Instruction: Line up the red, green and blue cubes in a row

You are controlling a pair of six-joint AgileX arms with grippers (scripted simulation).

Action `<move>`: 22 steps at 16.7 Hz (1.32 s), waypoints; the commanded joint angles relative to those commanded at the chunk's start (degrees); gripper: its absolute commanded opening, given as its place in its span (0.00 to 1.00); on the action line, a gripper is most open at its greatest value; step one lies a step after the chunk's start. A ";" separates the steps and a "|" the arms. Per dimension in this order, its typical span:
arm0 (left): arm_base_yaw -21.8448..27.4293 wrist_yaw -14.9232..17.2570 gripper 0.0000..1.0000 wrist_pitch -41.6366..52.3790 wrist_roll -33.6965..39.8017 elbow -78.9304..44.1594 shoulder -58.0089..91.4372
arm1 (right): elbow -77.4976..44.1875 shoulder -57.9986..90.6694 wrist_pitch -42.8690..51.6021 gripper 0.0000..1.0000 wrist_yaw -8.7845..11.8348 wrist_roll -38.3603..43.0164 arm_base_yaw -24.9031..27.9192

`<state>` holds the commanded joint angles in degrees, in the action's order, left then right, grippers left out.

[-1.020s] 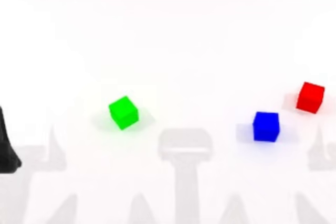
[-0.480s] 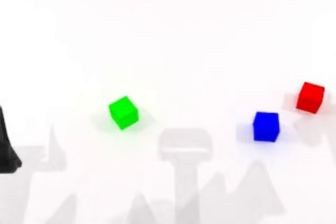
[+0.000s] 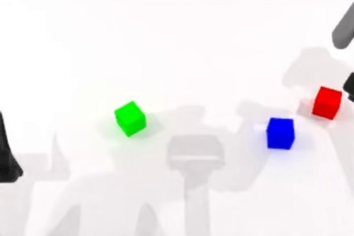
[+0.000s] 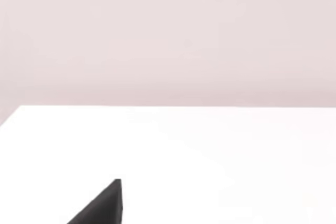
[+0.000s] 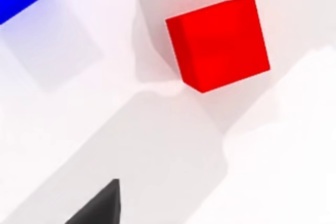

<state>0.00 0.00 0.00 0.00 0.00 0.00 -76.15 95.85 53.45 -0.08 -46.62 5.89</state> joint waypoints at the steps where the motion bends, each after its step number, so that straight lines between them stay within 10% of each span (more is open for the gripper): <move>1: 0.00 0.00 1.00 0.00 0.00 0.00 0.00 | -3.89 4.71 2.70 1.00 -0.01 -2.39 0.29; 13: 0.00 0.00 1.00 0.00 0.00 0.00 0.00 | -24.05 26.27 14.63 1.00 -0.06 -13.86 1.69; 22: 0.00 0.00 1.00 0.00 0.00 0.00 0.00 | -14.96 30.72 0.54 1.00 -0.10 -13.67 1.73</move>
<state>0.00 0.00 0.00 0.00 0.00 0.00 -91.11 126.57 53.99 -0.18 -60.29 7.62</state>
